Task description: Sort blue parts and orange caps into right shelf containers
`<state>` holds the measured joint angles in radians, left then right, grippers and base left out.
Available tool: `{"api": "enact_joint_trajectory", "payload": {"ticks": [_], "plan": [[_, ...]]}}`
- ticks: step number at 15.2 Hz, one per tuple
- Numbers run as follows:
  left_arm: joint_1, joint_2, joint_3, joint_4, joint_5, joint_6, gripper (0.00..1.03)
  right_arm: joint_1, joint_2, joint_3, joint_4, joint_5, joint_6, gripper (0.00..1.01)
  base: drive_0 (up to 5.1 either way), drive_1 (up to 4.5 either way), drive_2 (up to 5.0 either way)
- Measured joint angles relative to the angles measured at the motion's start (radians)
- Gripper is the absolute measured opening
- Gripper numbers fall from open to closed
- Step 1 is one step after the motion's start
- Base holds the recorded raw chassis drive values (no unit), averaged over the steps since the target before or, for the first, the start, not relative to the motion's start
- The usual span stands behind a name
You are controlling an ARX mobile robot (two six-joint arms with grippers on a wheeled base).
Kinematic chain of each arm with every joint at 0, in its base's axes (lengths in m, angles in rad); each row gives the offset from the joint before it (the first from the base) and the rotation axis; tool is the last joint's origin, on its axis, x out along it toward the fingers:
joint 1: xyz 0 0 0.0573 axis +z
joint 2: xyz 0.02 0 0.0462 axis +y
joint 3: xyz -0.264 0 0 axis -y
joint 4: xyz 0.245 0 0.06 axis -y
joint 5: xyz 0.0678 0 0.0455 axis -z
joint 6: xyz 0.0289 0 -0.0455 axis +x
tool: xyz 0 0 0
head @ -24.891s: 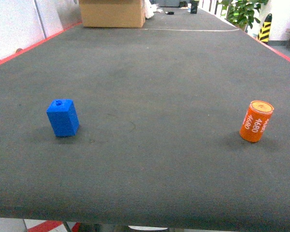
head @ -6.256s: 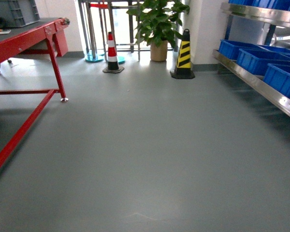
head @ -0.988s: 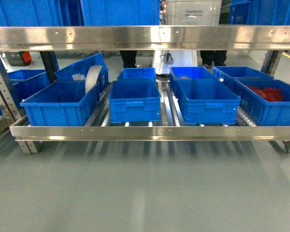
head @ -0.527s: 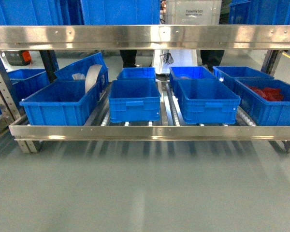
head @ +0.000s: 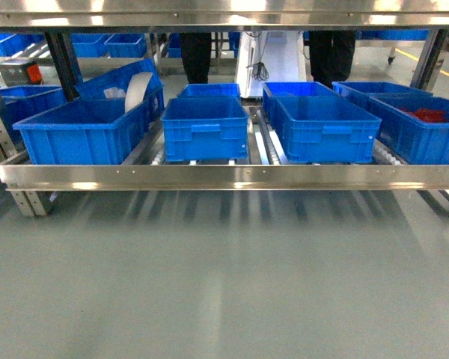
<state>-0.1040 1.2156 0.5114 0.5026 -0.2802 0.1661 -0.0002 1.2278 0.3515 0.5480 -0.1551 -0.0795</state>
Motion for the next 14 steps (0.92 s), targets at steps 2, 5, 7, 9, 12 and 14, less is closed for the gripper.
{"api": "enact_joint_trajectory", "payload": {"ticks": [2,5,7,9,12,14], "plan": [[0.000,0.000,0.000,0.000,0.000,0.000,0.44,0.000,0.000,0.000,0.000,0.000,0.000,0.44,0.0,0.00,0.0],[0.000,0.000,0.000,0.000,0.000,0.000,0.44,0.000,0.000,0.000,-0.001,0.000,0.000,0.44,0.0,0.00,0.0],[0.000,0.000,0.000,0.000,0.000,0.000,0.44,0.000,0.000,0.000,-0.001,0.000,0.000,0.44,0.0,0.00,0.0],[0.000,0.000,0.000,-0.001,0.000,0.000,0.44,0.000,0.000,0.000,-0.001,0.000,0.000,0.44,0.0,0.00,0.0],[0.000,0.000,0.000,0.000,0.000,0.000,0.44,0.000,0.000,0.000,0.000,0.000,0.000,0.44,0.0,0.00,0.0],[0.000,0.000,0.000,-0.003,0.000,0.000,0.44,0.000,0.000,0.000,-0.003,0.000,0.000,0.44,0.0,0.00,0.0]]}}
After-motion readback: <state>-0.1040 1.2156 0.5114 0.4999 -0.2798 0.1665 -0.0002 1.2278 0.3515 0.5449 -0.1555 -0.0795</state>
